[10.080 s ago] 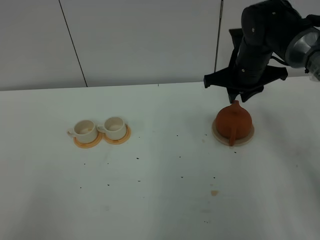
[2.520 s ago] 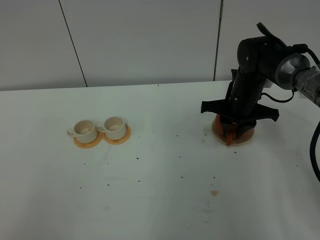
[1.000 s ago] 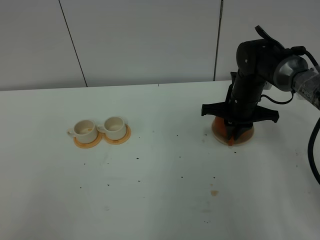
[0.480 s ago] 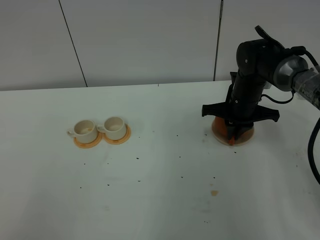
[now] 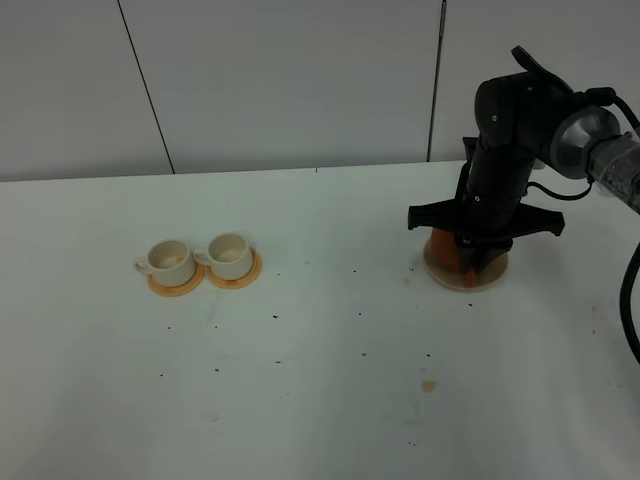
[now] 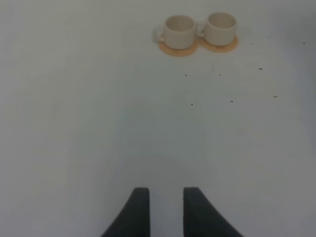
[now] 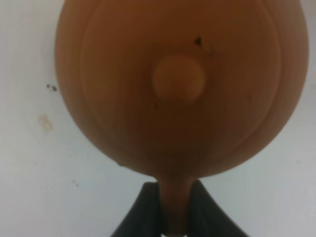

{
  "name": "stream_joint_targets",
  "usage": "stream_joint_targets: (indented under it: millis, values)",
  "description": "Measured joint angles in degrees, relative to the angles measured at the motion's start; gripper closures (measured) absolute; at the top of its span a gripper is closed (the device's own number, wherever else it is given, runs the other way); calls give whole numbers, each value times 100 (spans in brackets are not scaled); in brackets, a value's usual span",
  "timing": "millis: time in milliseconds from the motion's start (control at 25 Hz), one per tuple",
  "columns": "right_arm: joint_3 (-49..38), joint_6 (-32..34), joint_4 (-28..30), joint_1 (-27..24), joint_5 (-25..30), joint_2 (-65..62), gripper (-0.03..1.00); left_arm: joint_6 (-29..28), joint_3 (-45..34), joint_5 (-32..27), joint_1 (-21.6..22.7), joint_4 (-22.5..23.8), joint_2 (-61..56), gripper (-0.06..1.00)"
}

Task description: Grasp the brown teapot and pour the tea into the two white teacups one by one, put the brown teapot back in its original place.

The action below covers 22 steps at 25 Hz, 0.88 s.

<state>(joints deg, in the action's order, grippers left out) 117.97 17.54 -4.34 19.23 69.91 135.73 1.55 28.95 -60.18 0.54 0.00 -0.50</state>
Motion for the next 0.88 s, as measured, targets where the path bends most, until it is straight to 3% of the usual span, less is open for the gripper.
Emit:
stream_joint_targets:
  millis: [880]
  values:
    - [0,6,147,56,-6,-79,87,0,0,0,0,0,0,71]
